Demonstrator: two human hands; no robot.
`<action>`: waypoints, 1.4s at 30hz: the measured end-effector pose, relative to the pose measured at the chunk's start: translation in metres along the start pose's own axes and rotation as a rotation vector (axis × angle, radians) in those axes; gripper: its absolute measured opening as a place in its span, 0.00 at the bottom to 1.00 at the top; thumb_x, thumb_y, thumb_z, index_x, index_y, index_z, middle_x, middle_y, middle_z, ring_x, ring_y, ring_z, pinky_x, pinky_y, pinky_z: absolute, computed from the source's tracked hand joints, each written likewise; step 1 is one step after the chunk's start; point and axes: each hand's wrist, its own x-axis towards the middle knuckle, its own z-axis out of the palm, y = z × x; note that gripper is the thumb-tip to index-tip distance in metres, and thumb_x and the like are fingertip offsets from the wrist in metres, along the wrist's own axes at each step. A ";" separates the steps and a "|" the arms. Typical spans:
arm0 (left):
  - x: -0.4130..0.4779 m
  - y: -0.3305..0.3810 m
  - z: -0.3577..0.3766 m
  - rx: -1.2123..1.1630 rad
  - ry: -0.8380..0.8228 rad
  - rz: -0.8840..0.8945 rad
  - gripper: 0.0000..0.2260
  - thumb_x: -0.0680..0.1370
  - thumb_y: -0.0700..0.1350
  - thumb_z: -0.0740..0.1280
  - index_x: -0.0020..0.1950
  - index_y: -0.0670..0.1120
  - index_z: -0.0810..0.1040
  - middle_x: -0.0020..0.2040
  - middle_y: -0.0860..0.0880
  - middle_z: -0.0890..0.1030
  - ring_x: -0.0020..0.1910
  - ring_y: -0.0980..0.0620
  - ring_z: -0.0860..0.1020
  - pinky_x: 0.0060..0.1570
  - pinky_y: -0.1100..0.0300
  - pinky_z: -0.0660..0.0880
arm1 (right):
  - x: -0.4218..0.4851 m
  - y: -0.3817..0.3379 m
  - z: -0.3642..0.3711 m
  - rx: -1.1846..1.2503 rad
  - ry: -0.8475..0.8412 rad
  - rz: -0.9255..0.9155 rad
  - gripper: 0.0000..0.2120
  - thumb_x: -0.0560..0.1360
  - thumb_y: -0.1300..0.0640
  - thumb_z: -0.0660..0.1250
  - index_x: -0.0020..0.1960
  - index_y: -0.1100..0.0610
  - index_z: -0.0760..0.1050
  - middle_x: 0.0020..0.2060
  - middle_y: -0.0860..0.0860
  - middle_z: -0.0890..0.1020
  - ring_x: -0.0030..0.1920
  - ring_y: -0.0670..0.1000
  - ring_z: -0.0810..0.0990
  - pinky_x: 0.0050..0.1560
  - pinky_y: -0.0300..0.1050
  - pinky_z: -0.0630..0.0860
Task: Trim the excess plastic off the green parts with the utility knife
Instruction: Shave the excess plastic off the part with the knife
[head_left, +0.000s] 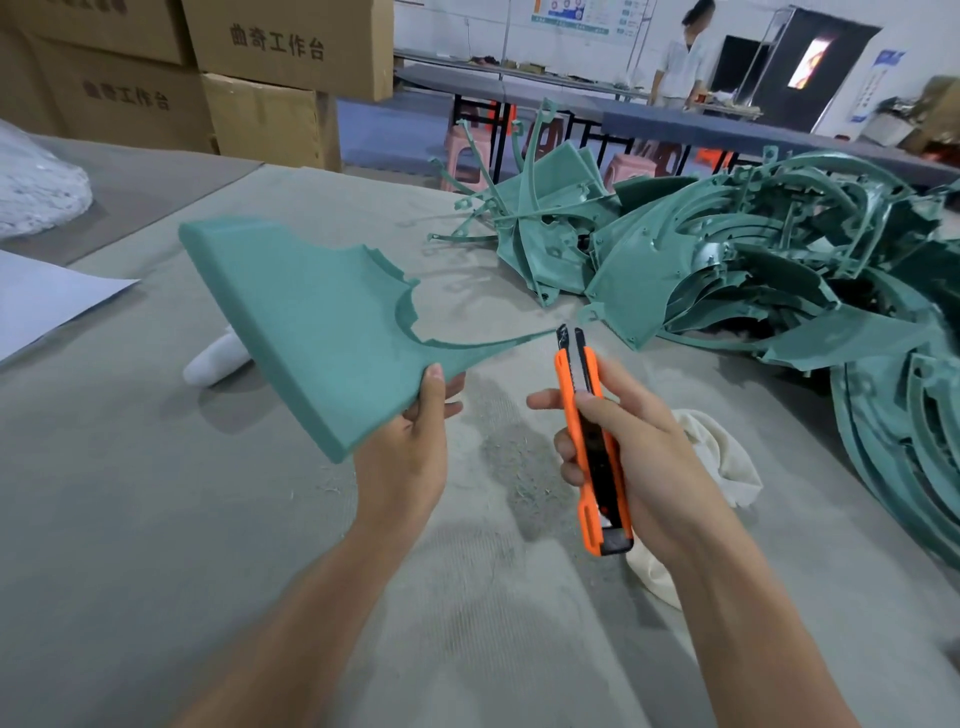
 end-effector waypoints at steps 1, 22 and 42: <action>0.001 0.000 0.000 -0.004 0.009 0.005 0.10 0.82 0.45 0.61 0.44 0.57 0.78 0.41 0.61 0.84 0.41 0.59 0.84 0.51 0.57 0.79 | 0.001 0.000 -0.001 0.040 -0.036 0.017 0.21 0.81 0.70 0.55 0.67 0.53 0.73 0.52 0.58 0.84 0.33 0.50 0.74 0.29 0.41 0.73; -0.001 0.000 -0.001 -0.001 0.000 -0.001 0.08 0.82 0.46 0.61 0.47 0.54 0.79 0.41 0.62 0.84 0.40 0.59 0.84 0.49 0.59 0.80 | 0.001 0.014 0.005 -0.601 0.173 -0.201 0.20 0.82 0.65 0.58 0.70 0.48 0.69 0.45 0.51 0.82 0.35 0.45 0.78 0.36 0.40 0.76; -0.009 0.006 0.002 0.153 -0.027 -0.005 0.14 0.78 0.59 0.58 0.38 0.80 0.73 0.37 0.72 0.79 0.51 0.51 0.83 0.59 0.47 0.76 | -0.012 0.027 0.035 -1.202 0.193 -0.340 0.30 0.79 0.67 0.57 0.78 0.53 0.55 0.46 0.54 0.76 0.43 0.56 0.74 0.40 0.49 0.69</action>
